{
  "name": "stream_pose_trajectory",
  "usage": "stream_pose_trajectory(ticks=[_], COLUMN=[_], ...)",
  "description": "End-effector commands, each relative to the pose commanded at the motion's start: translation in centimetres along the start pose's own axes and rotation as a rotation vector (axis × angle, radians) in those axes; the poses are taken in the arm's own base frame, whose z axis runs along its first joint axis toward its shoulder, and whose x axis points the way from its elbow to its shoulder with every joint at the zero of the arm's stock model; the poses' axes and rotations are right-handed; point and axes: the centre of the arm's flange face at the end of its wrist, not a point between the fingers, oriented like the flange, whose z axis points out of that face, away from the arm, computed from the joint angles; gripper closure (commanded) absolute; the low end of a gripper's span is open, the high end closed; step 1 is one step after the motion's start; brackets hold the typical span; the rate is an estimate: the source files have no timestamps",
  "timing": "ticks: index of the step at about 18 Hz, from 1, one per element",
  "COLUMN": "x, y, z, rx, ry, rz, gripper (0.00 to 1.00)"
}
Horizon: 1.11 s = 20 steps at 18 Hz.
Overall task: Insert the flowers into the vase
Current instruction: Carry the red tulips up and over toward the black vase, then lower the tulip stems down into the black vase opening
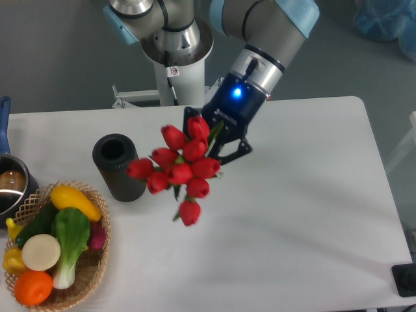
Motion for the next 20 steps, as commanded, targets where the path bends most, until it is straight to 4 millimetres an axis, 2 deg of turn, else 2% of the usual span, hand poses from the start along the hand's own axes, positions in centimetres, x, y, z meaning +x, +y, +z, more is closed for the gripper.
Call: stream_pose_trajectory(ticks=[3, 5, 7, 11, 13, 16, 20], x=[1.4, 2.5, 3.9, 7.2, 9.0, 9.4, 9.8], y=[0.4, -0.5, -0.4, 0.8, 2.3, 3.0, 3.0], z=[0.2, -0.1, -0.2, -0.4, -0.4, -0.2, 0.1], rx=[0.08, 0.15, 0.187, 0.227, 0.233, 0.255, 0.259], ry=[0.062, 0.105, 0.132, 0.163, 0.169, 0.186, 0.197], rz=[-0.018, -0.016, -0.022, -0.032, -0.052, -0.061, -0.058], gripper=[1.0, 0.99, 0.99, 0.98, 0.98, 0.97, 0.96])
